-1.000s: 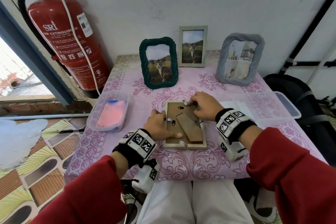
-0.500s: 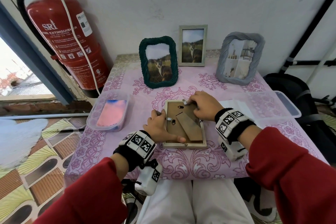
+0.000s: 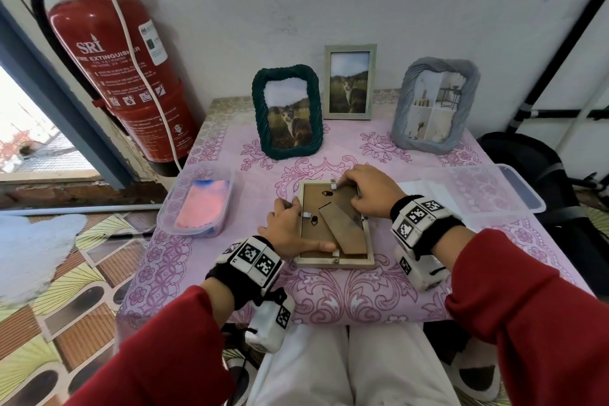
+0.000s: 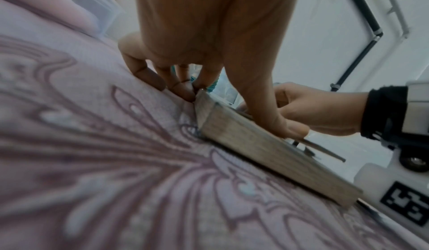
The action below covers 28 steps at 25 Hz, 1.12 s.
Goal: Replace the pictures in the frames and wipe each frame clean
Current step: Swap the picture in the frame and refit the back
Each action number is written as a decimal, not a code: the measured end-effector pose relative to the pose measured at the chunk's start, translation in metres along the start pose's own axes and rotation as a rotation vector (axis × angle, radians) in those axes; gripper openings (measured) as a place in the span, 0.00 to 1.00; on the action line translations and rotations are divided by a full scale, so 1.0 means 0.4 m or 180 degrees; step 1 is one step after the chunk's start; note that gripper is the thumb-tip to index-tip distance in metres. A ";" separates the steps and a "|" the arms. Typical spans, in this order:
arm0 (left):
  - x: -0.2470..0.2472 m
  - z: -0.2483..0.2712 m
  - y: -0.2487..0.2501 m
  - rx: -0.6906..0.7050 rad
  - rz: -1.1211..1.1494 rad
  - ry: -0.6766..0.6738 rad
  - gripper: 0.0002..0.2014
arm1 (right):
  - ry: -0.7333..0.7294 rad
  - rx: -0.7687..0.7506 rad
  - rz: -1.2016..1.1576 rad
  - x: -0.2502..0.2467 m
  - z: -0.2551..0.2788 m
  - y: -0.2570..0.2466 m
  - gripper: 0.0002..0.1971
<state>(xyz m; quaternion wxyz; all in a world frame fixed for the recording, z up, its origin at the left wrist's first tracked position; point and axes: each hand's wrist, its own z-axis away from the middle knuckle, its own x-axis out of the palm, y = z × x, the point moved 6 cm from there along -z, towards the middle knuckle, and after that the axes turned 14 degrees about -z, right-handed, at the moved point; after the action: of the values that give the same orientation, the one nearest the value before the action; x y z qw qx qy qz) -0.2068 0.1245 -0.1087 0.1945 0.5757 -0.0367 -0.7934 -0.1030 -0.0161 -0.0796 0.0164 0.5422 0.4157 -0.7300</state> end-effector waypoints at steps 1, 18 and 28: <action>0.001 -0.004 -0.005 0.0060 0.0027 -0.0082 0.51 | 0.0007 -0.0002 -0.0017 -0.001 0.001 0.001 0.20; 0.007 -0.008 -0.009 -0.0007 0.0308 -0.0055 0.46 | -0.0149 0.0002 0.0194 0.002 0.019 -0.016 0.22; 0.016 0.018 -0.063 -0.0450 0.1741 0.0639 0.20 | 0.0148 0.0041 -0.0999 -0.001 0.107 -0.043 0.17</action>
<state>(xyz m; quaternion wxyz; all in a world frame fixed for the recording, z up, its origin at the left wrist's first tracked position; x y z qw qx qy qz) -0.2219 0.1443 -0.1189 0.4433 0.6050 -0.1156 -0.6512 -0.1442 -0.0317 -0.0663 -0.1109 0.4874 0.4909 -0.7135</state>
